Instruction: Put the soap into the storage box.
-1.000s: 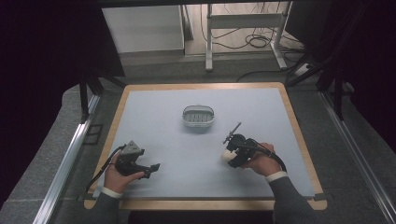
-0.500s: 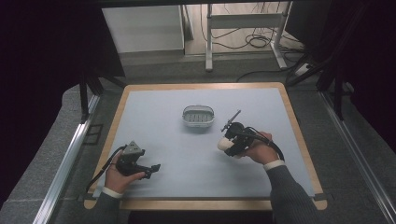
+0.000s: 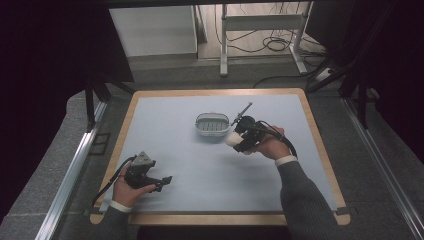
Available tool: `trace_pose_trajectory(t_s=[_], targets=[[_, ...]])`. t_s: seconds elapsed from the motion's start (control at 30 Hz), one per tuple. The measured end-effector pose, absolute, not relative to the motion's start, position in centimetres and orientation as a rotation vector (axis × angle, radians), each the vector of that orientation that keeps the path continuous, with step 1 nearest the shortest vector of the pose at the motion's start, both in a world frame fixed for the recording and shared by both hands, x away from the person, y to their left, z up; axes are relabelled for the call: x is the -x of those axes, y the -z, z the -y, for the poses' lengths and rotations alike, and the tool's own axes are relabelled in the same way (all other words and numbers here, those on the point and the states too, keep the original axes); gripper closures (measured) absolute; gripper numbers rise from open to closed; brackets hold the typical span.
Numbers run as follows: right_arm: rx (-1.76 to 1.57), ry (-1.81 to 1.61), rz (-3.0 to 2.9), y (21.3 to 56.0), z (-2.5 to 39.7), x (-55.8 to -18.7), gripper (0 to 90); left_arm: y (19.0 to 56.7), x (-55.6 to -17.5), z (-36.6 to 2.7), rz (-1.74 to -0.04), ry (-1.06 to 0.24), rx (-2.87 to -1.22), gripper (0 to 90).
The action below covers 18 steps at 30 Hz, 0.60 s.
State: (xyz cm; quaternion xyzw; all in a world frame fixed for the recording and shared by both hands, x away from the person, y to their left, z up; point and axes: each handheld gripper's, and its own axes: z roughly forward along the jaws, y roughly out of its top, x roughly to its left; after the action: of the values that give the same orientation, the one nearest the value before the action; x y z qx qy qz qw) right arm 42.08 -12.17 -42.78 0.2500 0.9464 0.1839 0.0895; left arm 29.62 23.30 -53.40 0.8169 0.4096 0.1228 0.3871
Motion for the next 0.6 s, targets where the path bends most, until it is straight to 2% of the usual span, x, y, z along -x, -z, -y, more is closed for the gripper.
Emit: trace_pose_trajectory(t_s=[0.6], targets=[[-0.659,-0.496,-2.820,41.8,8.6,-47.9,48.9,53.5,-29.6,-23.3,-1.038,-0.312,-2.085,6.7]])
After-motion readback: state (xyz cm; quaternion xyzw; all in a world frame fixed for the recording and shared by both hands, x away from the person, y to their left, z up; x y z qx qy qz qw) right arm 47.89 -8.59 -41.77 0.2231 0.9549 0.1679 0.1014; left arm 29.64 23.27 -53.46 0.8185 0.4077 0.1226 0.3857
